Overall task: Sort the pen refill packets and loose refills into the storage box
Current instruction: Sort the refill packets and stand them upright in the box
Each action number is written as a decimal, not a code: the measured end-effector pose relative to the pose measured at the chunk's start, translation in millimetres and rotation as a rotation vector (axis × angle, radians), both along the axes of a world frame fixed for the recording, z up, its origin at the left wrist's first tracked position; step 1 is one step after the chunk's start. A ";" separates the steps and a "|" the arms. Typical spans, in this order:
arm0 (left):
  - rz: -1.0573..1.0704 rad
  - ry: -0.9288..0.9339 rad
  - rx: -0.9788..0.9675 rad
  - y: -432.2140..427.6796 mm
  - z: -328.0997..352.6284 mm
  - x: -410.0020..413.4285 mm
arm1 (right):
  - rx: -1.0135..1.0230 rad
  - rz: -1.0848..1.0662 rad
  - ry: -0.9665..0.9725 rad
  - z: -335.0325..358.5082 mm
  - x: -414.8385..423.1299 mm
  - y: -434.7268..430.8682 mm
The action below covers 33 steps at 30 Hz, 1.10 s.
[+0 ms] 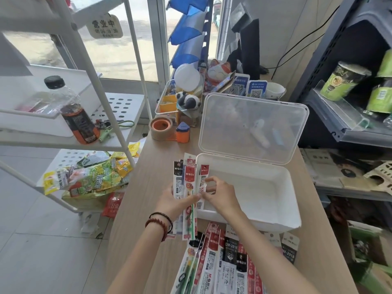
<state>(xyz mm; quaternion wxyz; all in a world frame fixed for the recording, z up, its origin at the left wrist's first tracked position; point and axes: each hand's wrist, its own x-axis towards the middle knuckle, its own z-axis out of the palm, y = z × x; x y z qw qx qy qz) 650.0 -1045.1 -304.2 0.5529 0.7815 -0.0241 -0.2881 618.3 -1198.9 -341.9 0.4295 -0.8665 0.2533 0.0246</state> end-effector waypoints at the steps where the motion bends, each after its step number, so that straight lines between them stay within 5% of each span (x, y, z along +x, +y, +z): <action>1: 0.003 -0.002 -0.001 0.5 0.0 -0.1 | 0.004 -0.013 0.006 -0.5 0.1 -0.2; 15: -0.044 -0.012 0.002 0.5 0.9 0.0 | 0.060 0.087 0.139 -10.0 0.3 -2.6; 20: -0.014 0.001 -0.022 0.6 -0.8 -1.1 | 0.081 0.041 -0.033 -0.2 -4.6 -0.9; 27: -0.001 -0.022 -0.016 -0.3 -2.6 -2.7 | 0.392 -0.075 -0.313 22.8 -20.5 -4.9; 33: -0.040 -0.102 -0.018 -2.2 1.3 -4.1 | 0.405 0.078 -0.231 24.8 -19.9 1.2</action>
